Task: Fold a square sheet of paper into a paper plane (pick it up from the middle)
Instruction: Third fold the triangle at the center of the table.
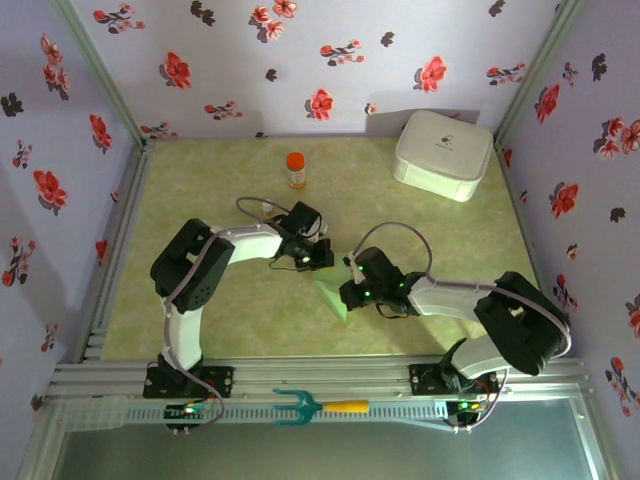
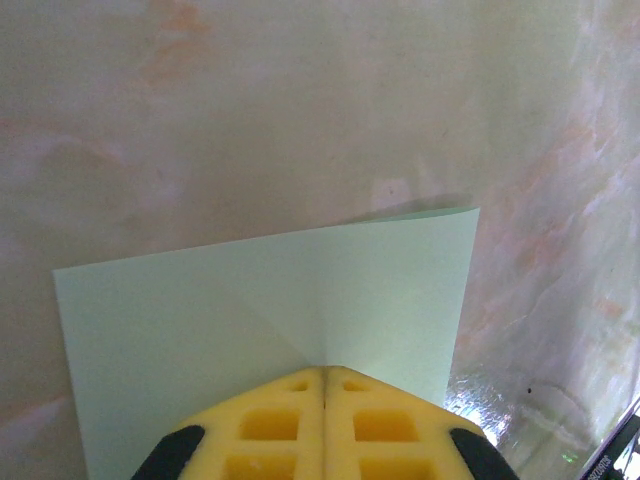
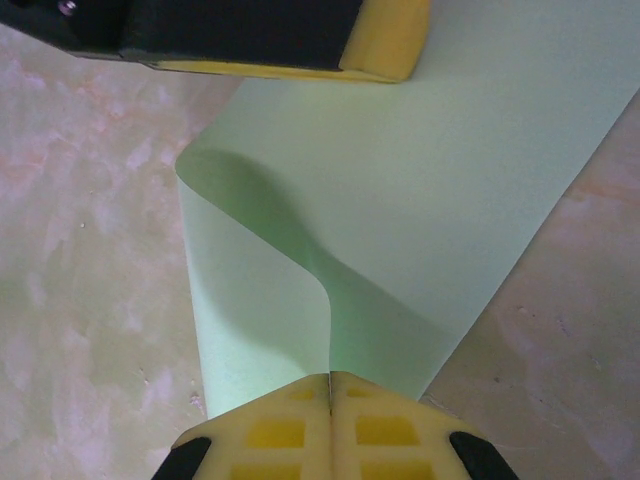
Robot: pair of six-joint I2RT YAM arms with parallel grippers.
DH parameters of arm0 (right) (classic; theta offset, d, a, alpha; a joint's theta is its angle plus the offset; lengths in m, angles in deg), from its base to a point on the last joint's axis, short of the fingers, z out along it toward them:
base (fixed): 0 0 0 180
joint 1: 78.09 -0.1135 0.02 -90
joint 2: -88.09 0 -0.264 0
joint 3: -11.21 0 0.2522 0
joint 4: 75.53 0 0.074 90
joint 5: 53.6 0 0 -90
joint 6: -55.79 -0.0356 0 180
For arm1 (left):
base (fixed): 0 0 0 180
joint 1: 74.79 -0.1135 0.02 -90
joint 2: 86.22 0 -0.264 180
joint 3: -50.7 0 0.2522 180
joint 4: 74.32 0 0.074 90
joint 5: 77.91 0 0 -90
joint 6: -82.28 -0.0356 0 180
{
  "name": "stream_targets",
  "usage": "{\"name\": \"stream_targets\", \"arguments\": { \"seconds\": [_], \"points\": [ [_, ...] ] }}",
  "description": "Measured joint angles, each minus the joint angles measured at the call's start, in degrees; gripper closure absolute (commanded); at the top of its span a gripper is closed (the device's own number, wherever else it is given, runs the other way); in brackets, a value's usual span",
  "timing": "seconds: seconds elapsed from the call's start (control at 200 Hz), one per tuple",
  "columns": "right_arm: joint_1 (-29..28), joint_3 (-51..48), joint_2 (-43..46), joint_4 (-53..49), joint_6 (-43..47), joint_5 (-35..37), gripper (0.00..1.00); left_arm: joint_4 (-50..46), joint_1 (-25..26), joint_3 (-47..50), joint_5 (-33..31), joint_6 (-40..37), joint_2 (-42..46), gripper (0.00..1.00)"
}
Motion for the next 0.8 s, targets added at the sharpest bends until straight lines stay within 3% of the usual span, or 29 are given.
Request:
{"name": "stream_targets", "arguments": {
  "seconds": [0.8],
  "points": [
    [0.0,1.3,-2.6,-0.8,0.0,0.2,0.97,0.0,0.0,0.0,0.0,0.0,0.0,0.97]
  ]
}}
